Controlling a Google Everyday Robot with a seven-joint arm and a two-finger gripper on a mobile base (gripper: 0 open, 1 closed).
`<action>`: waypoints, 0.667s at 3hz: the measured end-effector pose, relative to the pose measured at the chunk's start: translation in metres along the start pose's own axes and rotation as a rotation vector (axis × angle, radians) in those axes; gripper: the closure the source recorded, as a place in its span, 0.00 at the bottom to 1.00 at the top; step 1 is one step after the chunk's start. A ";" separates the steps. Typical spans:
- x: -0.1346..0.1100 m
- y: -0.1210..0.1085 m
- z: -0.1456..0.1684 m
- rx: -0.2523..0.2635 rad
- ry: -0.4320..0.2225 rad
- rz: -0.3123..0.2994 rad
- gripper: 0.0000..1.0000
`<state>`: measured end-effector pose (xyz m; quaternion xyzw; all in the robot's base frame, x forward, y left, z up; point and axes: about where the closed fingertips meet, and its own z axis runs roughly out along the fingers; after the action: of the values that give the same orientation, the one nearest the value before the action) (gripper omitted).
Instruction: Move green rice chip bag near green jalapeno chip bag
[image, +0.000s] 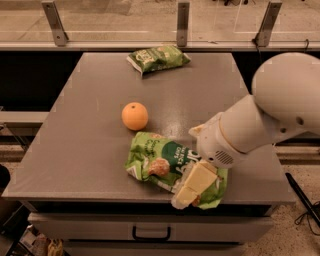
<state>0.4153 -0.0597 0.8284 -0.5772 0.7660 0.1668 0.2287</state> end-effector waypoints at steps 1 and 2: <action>-0.001 0.000 -0.001 0.005 0.007 0.005 0.19; -0.002 0.001 -0.002 0.008 0.009 0.001 0.43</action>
Offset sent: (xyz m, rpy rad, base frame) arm 0.0001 0.0000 0.0006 -0.0084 0.0009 -0.0076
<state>0.4144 -0.0590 0.8309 -0.5764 0.7680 0.1614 0.2276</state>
